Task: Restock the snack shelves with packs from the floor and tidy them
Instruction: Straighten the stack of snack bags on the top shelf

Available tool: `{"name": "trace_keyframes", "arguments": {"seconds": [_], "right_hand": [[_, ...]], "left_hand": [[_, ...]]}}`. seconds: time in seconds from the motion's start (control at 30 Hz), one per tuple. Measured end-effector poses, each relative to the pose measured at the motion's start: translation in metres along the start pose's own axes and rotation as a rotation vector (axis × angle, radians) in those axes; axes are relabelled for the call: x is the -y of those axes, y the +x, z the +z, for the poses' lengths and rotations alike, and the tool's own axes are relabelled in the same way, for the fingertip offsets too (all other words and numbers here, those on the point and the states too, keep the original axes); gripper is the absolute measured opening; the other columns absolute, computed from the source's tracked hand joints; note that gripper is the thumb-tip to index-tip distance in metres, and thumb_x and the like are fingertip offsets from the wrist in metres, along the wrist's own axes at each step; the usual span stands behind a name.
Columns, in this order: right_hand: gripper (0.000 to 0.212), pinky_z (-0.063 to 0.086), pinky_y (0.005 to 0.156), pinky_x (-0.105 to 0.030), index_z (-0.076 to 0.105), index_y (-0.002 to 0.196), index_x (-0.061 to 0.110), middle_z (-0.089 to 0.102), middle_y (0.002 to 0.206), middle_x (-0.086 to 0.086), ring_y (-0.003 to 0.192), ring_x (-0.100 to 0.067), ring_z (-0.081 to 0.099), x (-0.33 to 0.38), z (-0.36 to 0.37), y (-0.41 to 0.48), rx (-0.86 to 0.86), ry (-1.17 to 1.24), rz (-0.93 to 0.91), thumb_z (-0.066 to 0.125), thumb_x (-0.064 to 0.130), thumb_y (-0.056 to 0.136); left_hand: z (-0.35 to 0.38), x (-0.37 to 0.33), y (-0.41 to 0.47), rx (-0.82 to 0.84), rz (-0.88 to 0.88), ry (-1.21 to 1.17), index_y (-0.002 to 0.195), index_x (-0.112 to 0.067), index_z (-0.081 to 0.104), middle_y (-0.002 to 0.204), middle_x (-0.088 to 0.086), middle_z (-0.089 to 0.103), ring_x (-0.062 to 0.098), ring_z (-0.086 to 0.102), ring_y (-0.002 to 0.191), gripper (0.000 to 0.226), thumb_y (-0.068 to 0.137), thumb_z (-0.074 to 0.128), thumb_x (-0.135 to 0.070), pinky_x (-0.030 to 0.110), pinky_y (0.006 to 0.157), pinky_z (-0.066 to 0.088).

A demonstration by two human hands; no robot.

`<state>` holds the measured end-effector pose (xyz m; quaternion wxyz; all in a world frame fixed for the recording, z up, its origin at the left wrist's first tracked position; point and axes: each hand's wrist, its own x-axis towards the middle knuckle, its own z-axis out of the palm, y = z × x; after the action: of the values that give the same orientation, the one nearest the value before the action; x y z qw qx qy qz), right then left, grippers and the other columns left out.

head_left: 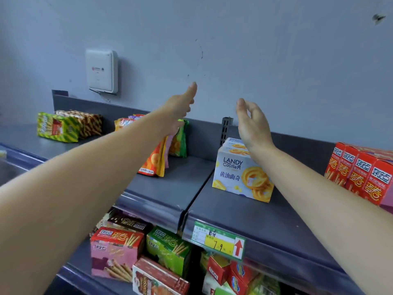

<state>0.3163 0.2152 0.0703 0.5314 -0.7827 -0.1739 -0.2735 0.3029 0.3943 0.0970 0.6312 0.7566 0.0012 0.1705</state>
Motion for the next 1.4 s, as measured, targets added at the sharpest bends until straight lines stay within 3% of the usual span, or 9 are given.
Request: {"name": "trace_keyframes", "arguments": {"seconds": [0.13,0.43,0.5,0.57,0.67,0.8,1.13,1.23,1.4], "right_hand": [[0.044,0.035,0.094,-0.028,0.053,0.12,0.019,0.05,0.117,0.005,0.114,-0.016,0.046,0.017,0.042,-0.008,0.098,0.071,0.052,0.033,0.053,0.098],[0.059,0.027,0.103,-0.03,0.035,0.146,0.017,0.037,0.151,-0.001,0.139,-0.019,0.032,0.026,0.134,-0.027,0.201,0.103,0.35,0.023,0.053,0.101],[0.057,0.023,0.113,-0.036,0.045,0.138,0.018,0.039,0.15,-0.004,0.14,-0.022,0.032,0.026,0.152,-0.029,0.184,0.151,0.446,0.02,0.054,0.101],[0.051,0.022,0.117,-0.04,0.06,0.101,0.025,0.049,0.142,-0.006,0.136,-0.023,0.038,0.026,0.17,-0.031,0.158,0.202,0.512,0.019,0.056,0.1],[0.059,0.041,0.106,-0.043,0.062,0.082,0.028,0.067,0.117,-0.007,0.114,-0.024,0.059,0.023,0.194,-0.032,0.109,0.306,0.629,0.018,0.065,0.095],[0.077,0.055,0.086,-0.044,0.073,0.098,0.022,0.075,0.094,-0.012,0.09,-0.028,0.071,0.019,0.212,-0.028,0.077,0.512,0.726,0.017,0.074,0.089],[0.076,0.053,0.092,-0.051,0.073,0.103,0.022,0.075,0.096,-0.011,0.095,-0.031,0.071,0.018,0.231,-0.026,0.073,0.621,0.753,0.019,0.074,0.089],[0.077,0.055,0.087,-0.046,0.073,0.097,0.021,0.076,0.089,-0.009,0.089,-0.029,0.071,0.01,0.222,-0.022,0.047,0.595,0.725,0.017,0.073,0.089],[0.075,0.048,0.095,-0.042,0.069,0.09,0.022,0.072,0.094,-0.006,0.09,-0.022,0.066,0.001,0.213,-0.013,-0.013,0.503,0.721,0.017,0.076,0.088]], "left_hand": [[-0.057,0.002,-0.001,-0.126,0.056,0.03,0.129,-0.012,0.054,0.131,0.009,0.053,0.023,0.049,0.124,0.064,0.093,0.038,-0.062,0.044,0.108,0.04],[-0.18,0.077,0.034,-0.388,0.002,0.008,0.117,-0.016,0.062,0.107,0.004,0.058,0.021,0.053,0.1,0.05,0.095,0.041,-0.055,0.042,0.095,0.049],[-0.193,0.098,0.046,-0.347,-0.069,0.011,0.119,-0.014,0.061,0.109,0.005,0.058,0.021,0.052,0.102,0.058,0.094,0.037,-0.06,0.043,0.099,0.046],[-0.2,0.116,0.054,-0.253,-0.179,-0.008,0.136,-0.014,0.05,0.132,0.006,0.053,0.025,0.049,0.12,0.077,0.089,0.032,-0.071,0.045,0.103,0.04],[-0.197,0.135,0.06,-0.094,-0.319,-0.103,0.15,-0.017,0.029,0.154,0.005,0.032,0.028,0.033,0.14,0.097,0.079,0.025,-0.084,0.049,0.11,0.031],[-0.183,0.144,0.061,0.185,-0.416,-0.341,0.112,-0.017,0.06,0.115,0.002,0.064,0.022,0.066,0.092,0.091,0.074,0.02,-0.089,0.036,0.065,0.053],[-0.183,0.142,0.058,0.248,-0.43,-0.442,0.103,-0.019,0.07,0.102,0.011,0.074,0.031,0.073,0.088,0.089,0.078,0.016,-0.085,0.047,0.076,0.054],[-0.185,0.146,0.065,0.066,-0.362,-0.259,0.094,-0.015,0.066,0.1,0.01,0.072,0.028,0.065,0.101,0.087,0.08,0.015,-0.084,0.055,0.103,0.039],[-0.19,0.16,0.089,0.007,-0.351,-0.257,0.129,-0.015,0.053,0.132,0.007,0.059,0.027,0.045,0.133,0.098,0.075,0.018,-0.088,0.057,0.114,0.024]]}}
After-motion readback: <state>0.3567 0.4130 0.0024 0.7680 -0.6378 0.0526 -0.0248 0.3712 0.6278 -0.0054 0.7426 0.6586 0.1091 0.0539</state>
